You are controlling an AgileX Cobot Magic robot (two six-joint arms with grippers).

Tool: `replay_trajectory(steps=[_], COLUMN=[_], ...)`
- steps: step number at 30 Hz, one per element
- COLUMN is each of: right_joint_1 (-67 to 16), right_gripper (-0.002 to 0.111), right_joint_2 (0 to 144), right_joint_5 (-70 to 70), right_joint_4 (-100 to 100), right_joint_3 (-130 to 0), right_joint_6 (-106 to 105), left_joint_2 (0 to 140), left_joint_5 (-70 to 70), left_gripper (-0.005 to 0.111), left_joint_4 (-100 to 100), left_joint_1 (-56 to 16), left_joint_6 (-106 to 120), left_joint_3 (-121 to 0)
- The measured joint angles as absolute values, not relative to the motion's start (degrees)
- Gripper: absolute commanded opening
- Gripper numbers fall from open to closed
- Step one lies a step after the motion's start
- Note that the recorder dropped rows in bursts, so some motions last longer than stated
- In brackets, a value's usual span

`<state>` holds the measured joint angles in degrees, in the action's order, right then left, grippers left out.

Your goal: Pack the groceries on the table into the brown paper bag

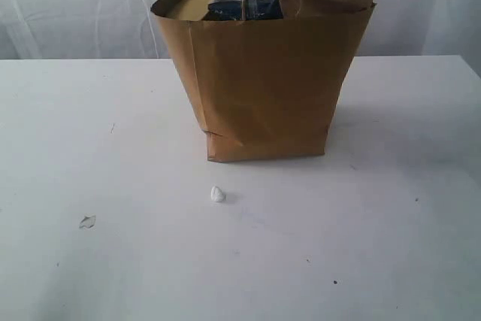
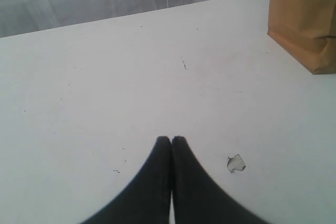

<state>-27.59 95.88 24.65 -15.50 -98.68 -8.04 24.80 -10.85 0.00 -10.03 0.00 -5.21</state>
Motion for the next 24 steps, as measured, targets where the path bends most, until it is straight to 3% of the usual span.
replay_trajectory(steps=[15,24], right_joint_1=[-27.59,-27.59], right_gripper=[0.000,0.021], right_joint_2=[104.38,107.64], right_joint_5=[19.08,22.78], right_joint_4=[-17.90,-17.90], right_joint_3=[-98.68,-98.68], right_joint_6=[-7.01,-5.14], left_joint_2=[24.80,24.80], left_joint_5=[-10.85,-10.85], left_gripper=[0.000,0.000], left_joint_4=[0.00,0.00], left_joint_1=[-10.03,-10.03], left_joint_6=[0.00,0.00], left_joint_3=[-5.21,-5.21])
